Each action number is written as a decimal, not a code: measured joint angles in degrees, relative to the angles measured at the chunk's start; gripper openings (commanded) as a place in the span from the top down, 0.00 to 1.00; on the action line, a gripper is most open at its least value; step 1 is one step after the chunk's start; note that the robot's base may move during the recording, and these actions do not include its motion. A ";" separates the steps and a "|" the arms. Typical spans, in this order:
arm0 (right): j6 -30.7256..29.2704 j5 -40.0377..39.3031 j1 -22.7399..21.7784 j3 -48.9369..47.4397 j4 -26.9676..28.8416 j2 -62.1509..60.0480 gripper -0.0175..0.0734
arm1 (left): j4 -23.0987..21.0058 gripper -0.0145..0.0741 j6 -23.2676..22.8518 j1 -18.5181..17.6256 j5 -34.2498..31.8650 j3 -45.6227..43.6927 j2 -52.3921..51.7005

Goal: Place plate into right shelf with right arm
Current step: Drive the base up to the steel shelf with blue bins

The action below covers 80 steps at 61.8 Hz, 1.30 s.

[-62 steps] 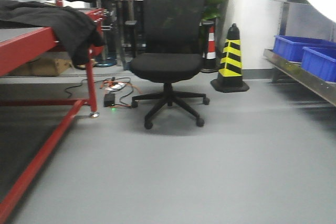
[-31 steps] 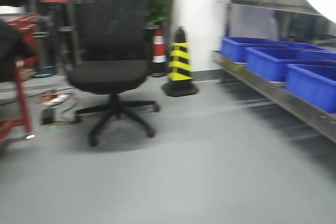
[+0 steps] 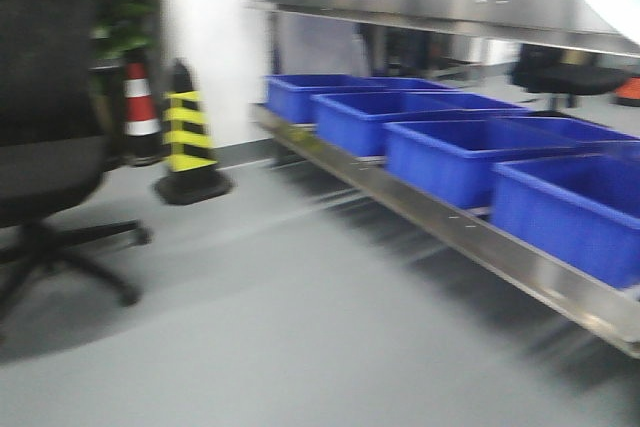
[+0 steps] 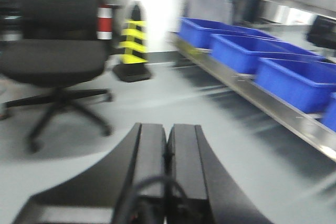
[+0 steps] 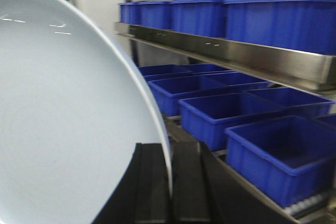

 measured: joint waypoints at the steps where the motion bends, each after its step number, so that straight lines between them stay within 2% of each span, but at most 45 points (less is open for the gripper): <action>1: 0.00 0.00 0.00 0.00 0.00 0.00 0.74 | 0.00 0.98 0.00 0.00 0.00 0.00 0.00; 80: 0.00 0.00 0.00 0.00 0.00 -0.22 0.74 | 0.00 0.98 0.00 0.00 0.00 0.00 0.00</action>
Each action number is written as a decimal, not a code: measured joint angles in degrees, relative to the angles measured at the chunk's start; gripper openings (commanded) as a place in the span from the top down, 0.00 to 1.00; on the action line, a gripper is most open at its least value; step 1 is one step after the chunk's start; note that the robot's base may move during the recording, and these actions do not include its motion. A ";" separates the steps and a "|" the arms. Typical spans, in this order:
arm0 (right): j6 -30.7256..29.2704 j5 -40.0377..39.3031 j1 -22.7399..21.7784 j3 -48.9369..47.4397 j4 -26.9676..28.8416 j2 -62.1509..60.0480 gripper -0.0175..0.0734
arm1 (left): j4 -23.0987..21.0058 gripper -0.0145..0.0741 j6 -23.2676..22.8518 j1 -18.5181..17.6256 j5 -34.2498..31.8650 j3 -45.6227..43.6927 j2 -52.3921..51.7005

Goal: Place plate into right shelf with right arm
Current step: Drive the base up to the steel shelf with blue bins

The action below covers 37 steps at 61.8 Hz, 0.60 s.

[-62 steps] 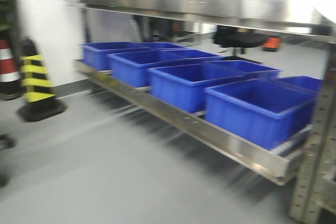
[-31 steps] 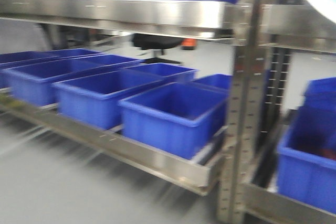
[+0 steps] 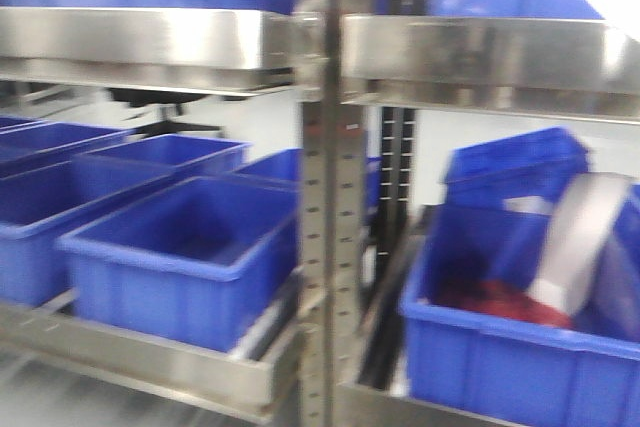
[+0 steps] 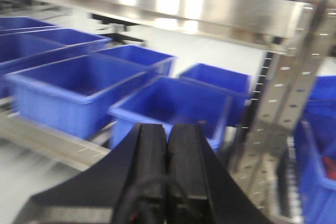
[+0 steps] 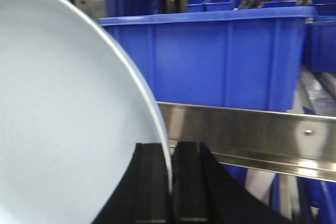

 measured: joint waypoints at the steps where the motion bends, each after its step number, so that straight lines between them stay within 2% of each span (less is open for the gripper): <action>1: 0.00 0.00 0.00 0.00 0.00 0.00 0.74 | 0.00 0.98 0.00 0.00 0.00 0.00 0.00; 37: 0.00 0.00 0.00 0.00 0.00 0.00 0.74 | 0.00 0.98 0.00 0.00 0.00 0.00 0.00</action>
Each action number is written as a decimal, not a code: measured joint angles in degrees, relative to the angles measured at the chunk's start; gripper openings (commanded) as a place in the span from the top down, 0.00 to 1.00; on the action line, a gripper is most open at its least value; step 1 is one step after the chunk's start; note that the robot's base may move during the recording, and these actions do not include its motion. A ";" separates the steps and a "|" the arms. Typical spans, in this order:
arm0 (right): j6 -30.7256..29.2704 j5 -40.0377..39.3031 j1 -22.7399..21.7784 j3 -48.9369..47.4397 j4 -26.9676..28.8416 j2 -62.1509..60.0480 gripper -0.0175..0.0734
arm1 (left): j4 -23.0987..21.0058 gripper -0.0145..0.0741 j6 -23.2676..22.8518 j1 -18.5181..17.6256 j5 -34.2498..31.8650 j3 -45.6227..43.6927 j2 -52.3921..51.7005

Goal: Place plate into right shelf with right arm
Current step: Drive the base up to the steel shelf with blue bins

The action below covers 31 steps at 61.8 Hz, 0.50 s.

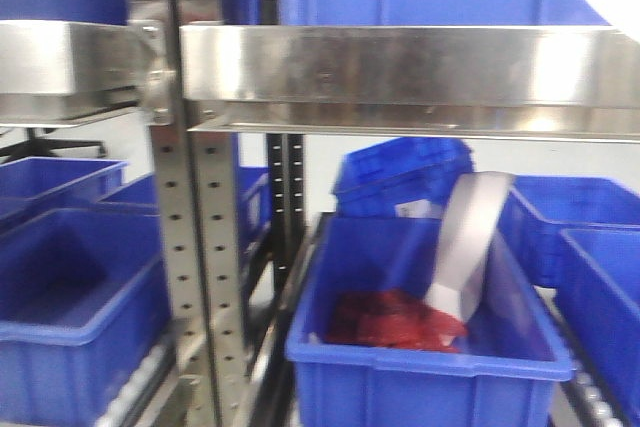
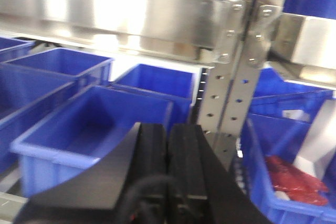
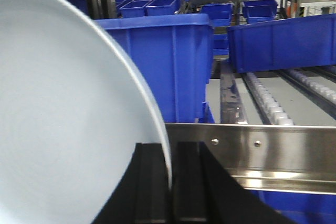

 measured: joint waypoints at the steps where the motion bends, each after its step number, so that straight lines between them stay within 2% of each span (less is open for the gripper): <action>1: 0.00 0.00 0.00 0.00 0.00 0.00 0.74 | 0.00 0.98 0.00 0.00 0.00 0.00 0.00; 31: 0.00 0.00 0.00 0.00 0.00 0.00 0.74 | 0.00 0.98 0.00 0.00 0.00 0.00 0.00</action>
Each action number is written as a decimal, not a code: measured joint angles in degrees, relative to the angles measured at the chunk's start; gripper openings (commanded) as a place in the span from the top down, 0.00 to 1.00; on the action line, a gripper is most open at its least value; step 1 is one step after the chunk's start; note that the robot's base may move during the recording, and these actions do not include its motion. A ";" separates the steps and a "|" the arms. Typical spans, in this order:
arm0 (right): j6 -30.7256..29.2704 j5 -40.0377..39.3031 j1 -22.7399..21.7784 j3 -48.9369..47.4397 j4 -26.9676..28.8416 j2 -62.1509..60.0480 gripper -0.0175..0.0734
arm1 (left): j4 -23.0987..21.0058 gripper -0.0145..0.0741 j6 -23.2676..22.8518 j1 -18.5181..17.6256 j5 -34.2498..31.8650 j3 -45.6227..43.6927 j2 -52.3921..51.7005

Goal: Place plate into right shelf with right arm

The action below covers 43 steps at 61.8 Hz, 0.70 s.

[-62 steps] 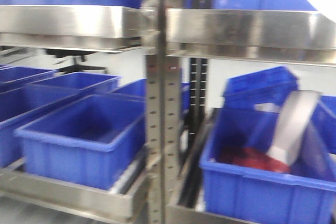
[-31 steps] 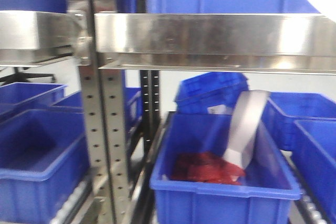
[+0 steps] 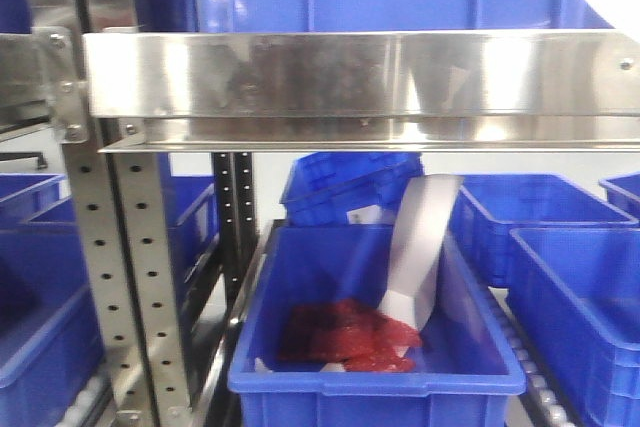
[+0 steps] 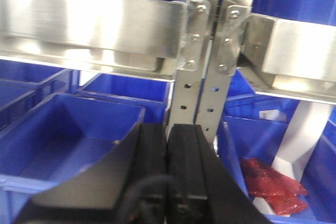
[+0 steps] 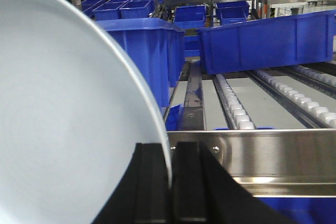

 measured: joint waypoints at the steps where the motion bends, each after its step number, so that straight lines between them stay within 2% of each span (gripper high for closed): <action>1: 0.00 0.00 0.00 0.00 0.00 0.00 0.74 | 0.00 0.98 0.00 0.00 0.00 0.00 0.00; 43: 0.11 -0.08 0.00 0.00 0.13 0.12 0.74 | 0.00 0.98 0.00 0.00 0.00 0.00 0.00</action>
